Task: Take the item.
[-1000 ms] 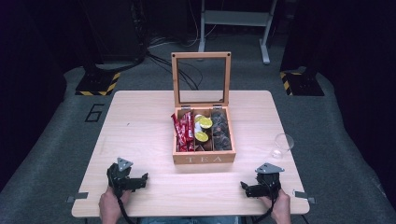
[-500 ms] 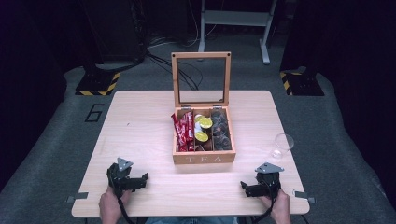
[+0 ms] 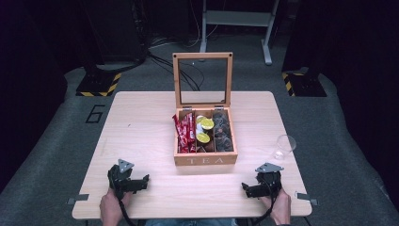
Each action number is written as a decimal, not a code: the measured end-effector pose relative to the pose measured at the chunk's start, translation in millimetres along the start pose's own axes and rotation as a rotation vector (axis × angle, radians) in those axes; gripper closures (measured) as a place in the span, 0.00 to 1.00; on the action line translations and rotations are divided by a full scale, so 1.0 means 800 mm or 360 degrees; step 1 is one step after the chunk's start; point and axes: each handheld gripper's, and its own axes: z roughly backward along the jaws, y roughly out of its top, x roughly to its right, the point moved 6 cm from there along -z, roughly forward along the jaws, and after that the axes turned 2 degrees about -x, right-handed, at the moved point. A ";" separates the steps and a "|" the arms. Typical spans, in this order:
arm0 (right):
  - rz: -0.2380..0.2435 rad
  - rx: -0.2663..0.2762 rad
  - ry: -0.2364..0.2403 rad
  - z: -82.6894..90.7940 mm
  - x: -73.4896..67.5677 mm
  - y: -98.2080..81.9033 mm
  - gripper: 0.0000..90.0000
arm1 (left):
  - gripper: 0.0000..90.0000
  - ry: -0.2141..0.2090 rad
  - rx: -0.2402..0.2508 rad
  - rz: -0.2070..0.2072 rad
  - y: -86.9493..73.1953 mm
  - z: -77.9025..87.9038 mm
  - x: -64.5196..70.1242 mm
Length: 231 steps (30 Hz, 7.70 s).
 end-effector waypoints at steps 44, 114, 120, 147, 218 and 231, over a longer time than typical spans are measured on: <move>0.0151 0.0112 0.0146 0.049 -0.022 0.107 0.02 | 0.00 -0.0001 -0.0002 0.0001 0.000 0.000 0.000; 0.0307 -0.0158 0.0208 -0.060 -0.038 0.211 0.72 | 0.00 -0.0001 -0.0002 0.0001 0.000 0.000 0.000; 0.0315 -0.0171 0.0182 -0.062 -0.038 0.210 0.80 | 0.00 -0.0001 -0.0002 0.0001 0.000 0.000 0.000; 0.0364 -0.0109 0.0129 -0.042 -0.040 0.213 1.00 | 0.00 -0.0001 -0.0002 0.0001 0.000 0.000 0.000; 0.0332 0.0085 -0.0112 0.067 0.007 0.218 1.00 | 0.00 -0.0003 -0.0002 0.0000 0.000 0.000 0.000; 0.0238 0.0109 -0.0172 0.088 0.025 0.207 1.00 | 0.00 -0.0006 -0.0002 -0.0004 0.001 -0.001 0.000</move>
